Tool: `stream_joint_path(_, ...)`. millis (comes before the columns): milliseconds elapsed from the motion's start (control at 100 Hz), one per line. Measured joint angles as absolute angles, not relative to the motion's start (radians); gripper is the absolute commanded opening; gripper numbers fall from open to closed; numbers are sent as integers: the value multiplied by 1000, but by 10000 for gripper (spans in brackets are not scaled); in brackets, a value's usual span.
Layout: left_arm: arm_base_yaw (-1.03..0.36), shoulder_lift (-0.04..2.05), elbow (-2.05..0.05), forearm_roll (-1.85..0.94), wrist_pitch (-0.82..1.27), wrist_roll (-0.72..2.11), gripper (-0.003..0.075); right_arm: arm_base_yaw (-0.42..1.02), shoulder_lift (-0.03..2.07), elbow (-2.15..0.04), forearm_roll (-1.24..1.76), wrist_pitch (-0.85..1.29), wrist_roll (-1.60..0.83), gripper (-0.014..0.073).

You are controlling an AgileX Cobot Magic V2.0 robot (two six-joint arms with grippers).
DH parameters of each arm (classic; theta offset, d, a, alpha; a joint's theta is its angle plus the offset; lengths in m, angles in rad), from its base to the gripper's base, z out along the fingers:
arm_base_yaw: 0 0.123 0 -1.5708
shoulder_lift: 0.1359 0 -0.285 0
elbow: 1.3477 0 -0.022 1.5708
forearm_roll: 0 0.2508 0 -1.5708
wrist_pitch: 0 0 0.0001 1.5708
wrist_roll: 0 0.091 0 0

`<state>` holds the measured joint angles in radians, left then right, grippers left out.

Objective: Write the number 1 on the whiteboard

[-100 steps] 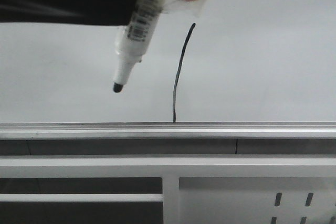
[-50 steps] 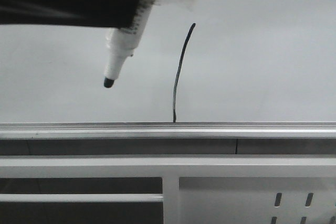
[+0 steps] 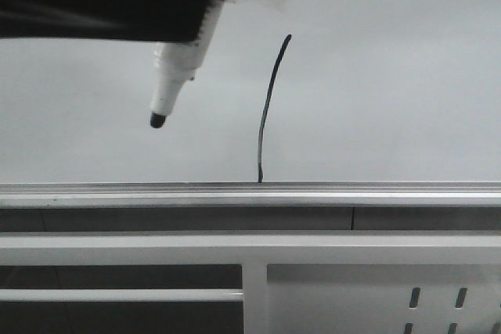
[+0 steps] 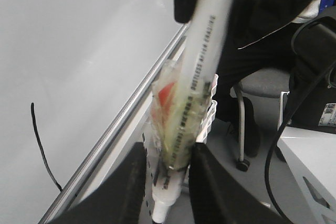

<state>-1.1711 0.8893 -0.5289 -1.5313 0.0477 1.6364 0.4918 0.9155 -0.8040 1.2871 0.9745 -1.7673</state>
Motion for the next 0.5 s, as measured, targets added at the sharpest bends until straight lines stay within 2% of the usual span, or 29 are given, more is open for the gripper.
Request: stream_joint_path(500,-1171,889,-529,-1543,48,1636,190,492,918,-804,1319,977,-1767,-77)
